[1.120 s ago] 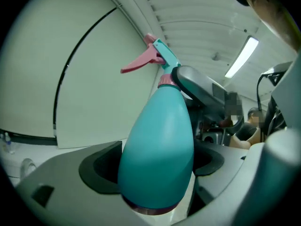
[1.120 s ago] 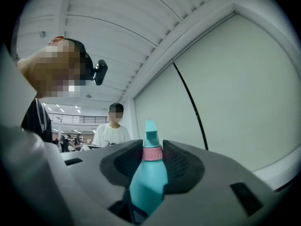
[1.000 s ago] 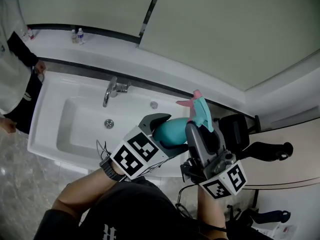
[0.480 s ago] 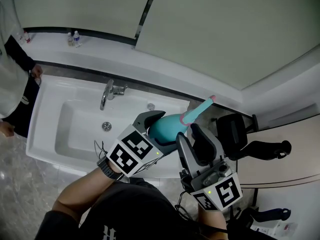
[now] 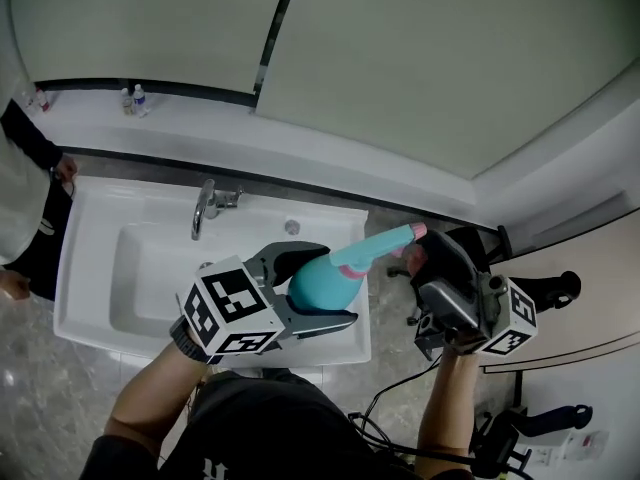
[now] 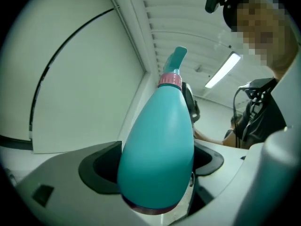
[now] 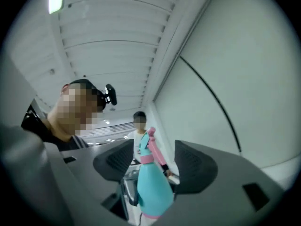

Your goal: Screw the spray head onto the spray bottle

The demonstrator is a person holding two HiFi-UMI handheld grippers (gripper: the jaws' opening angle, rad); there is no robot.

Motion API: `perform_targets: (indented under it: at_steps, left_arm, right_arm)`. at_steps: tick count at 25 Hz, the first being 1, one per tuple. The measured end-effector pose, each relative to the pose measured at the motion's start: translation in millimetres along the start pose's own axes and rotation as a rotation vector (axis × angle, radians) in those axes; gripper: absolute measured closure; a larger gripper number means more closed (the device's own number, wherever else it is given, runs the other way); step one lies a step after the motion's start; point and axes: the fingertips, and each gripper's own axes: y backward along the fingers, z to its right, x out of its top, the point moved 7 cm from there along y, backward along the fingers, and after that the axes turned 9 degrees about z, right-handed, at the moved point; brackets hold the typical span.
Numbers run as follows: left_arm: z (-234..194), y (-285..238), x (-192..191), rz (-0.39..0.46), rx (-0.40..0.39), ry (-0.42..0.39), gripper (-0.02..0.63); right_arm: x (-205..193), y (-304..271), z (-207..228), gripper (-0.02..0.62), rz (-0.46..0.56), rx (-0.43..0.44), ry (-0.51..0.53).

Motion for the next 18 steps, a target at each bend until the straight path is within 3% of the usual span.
perform_targets:
  at_steps: [2,5,8,18]
  left_arm:
    - [2.2,4.5,-2.2,-0.008,-0.069,0.003,0.184]
    - [7.6,5.7,-3.3,-0.020,-0.128,0.000,0.184]
    - [14.8,-1.5,-0.4,-0.033,-0.148,0.001,0.184]
    - [14.5,-7.3,-6.8,-0.076,-0.201,0.026,0.184]
  right_arm:
    - [-18.6,-24.1,-2.4,0.341,-0.124,0.139,-0.017]
    - [-40.2,-52.3,-15.4,0.341,-0.268,0.245,0.043]
    - [-37.6,-58.3,-25.6,0.341,-0.288,0.303,0.055]
    - [-42.0,-65.4,-20.2,0.344,-0.275,0.352,0.042]
